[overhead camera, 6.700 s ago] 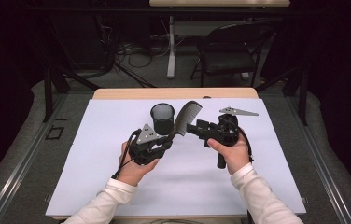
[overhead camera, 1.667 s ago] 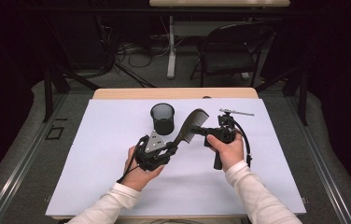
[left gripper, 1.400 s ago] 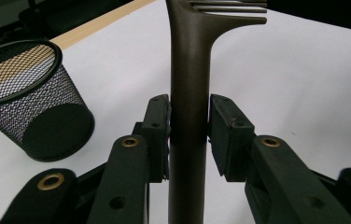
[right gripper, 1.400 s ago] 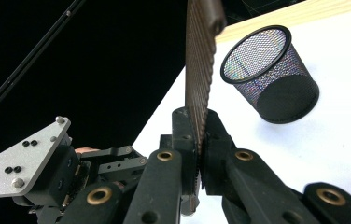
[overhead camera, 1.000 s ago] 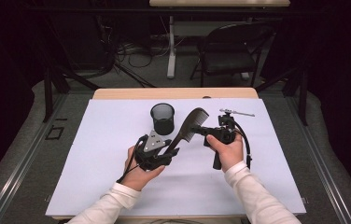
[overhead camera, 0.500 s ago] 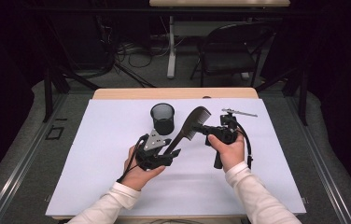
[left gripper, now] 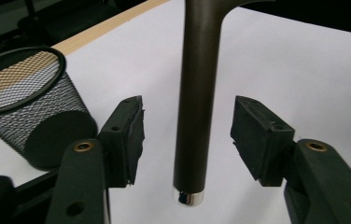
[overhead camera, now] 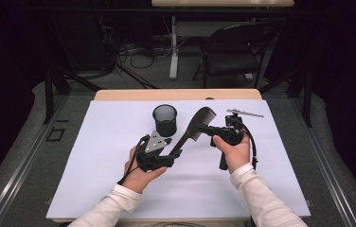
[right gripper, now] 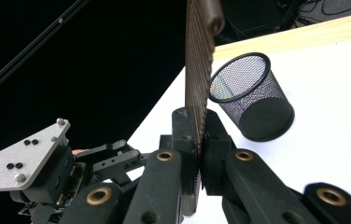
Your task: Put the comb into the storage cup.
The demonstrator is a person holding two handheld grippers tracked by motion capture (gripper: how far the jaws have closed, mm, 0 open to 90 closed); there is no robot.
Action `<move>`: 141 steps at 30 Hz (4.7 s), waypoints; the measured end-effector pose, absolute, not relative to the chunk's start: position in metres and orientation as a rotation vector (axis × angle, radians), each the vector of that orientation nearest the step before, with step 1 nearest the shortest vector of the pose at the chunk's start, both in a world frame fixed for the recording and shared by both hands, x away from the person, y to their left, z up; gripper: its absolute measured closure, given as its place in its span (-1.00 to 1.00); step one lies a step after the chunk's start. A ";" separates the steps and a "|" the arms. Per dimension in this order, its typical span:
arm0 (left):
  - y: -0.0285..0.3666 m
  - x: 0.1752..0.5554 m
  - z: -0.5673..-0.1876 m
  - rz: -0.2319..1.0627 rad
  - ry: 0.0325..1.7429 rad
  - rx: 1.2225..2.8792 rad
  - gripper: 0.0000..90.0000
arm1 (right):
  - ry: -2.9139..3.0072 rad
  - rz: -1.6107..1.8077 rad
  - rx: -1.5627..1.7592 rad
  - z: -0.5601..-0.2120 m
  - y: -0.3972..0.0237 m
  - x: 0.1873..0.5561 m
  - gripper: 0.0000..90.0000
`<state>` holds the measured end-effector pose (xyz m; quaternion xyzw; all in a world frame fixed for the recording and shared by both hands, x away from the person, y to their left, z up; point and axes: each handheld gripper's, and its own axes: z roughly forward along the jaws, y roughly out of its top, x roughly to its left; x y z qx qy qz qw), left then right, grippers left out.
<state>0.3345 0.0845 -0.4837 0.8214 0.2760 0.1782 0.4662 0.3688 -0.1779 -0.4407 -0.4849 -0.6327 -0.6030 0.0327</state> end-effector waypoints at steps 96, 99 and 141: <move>0.154 0.373 -0.472 0.318 0.861 1.891 -0.99 | -2.154 -1.902 -1.629 -0.394 -0.173 0.416 0.93; 0.153 0.373 -0.473 0.322 0.854 1.897 -0.99 | -2.169 -1.899 -1.630 -0.392 -0.171 0.418 0.93; 0.153 0.370 -0.471 0.298 0.835 1.888 -0.99 | -2.229 -1.919 -1.702 -0.361 -0.164 0.450 0.94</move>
